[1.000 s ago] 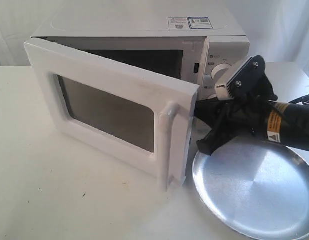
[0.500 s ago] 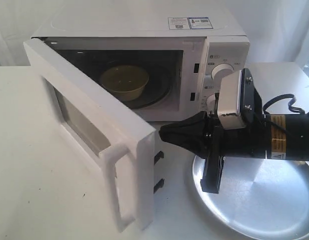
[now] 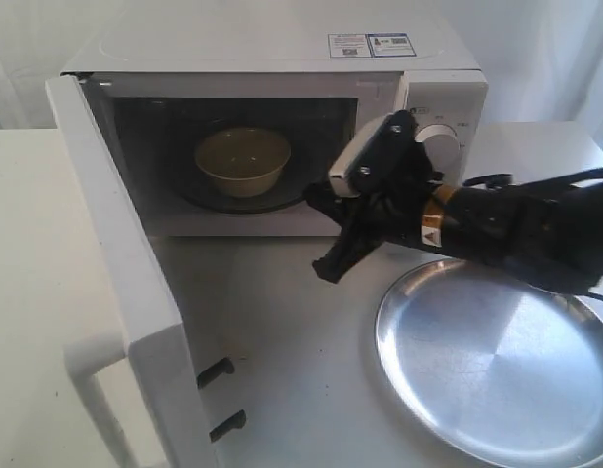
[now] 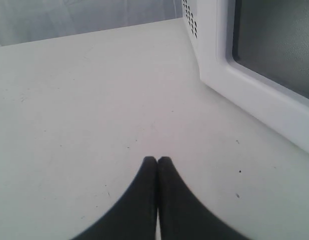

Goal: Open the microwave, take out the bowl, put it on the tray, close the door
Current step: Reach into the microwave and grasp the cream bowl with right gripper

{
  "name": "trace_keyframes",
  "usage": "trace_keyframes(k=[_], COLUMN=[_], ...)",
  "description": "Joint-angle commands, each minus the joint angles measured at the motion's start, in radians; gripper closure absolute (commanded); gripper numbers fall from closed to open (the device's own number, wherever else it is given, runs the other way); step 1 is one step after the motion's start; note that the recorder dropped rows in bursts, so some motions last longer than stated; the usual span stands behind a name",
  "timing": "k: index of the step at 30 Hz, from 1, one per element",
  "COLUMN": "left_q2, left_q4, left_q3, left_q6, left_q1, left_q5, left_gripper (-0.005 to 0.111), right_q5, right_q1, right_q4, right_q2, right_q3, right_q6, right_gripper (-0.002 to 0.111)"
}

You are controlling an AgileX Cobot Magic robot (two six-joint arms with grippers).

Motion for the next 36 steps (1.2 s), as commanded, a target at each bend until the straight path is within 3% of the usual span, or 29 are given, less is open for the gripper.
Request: trace_keyframes(k=[1, 7, 9, 13, 15, 19, 31, 34, 36], left_q2=[-0.002, -0.002, -0.002, -0.002, -0.002, -0.002, -0.002, -0.002, -0.002], left_q4=[-0.004, -0.004, -0.004, -0.004, -0.004, -0.004, -0.004, -0.004, -0.004], left_q3=[0.003, 0.003, 0.003, 0.003, 0.003, 0.003, 0.003, 0.003, 0.003], left_q6=[-0.006, -0.006, -0.006, -0.006, -0.006, -0.006, -0.006, -0.006, -0.006], left_q1=[-0.001, -0.001, -0.001, -0.001, -0.001, -0.001, -0.001, -0.001, -0.001], left_q5=[-0.001, -0.001, -0.001, -0.001, -0.001, -0.001, -0.001, -0.001, -0.001], left_gripper=[0.107, 0.107, 0.107, 0.107, 0.107, 0.107, 0.107, 0.107, 0.107], right_q5=[0.146, 0.299, 0.332, 0.325, 0.345, 0.479, 0.627, 0.673, 0.695], right_q1=[0.072, 0.114, 0.115, 0.12, 0.132, 0.163, 0.253, 0.253, 0.253], right_q4=[0.023, 0.042, 0.026, 0.027, 0.027, 0.026, -0.042, -0.042, -0.042], right_q2=[0.133, 0.195, 0.202, 0.211, 0.225, 0.269, 0.408, 0.432, 0.431], right_q3=[-0.162, -0.31, -0.337, -0.371, -0.405, -0.487, -0.665, -0.695, -0.697], right_q6=[-0.109, -0.248, -0.298, -0.319, -0.336, -0.338, -0.355, -0.355, -0.353], right_gripper=[0.108, 0.104, 0.092, 0.056, 0.049, 0.056, 0.059, 0.077, 0.101])
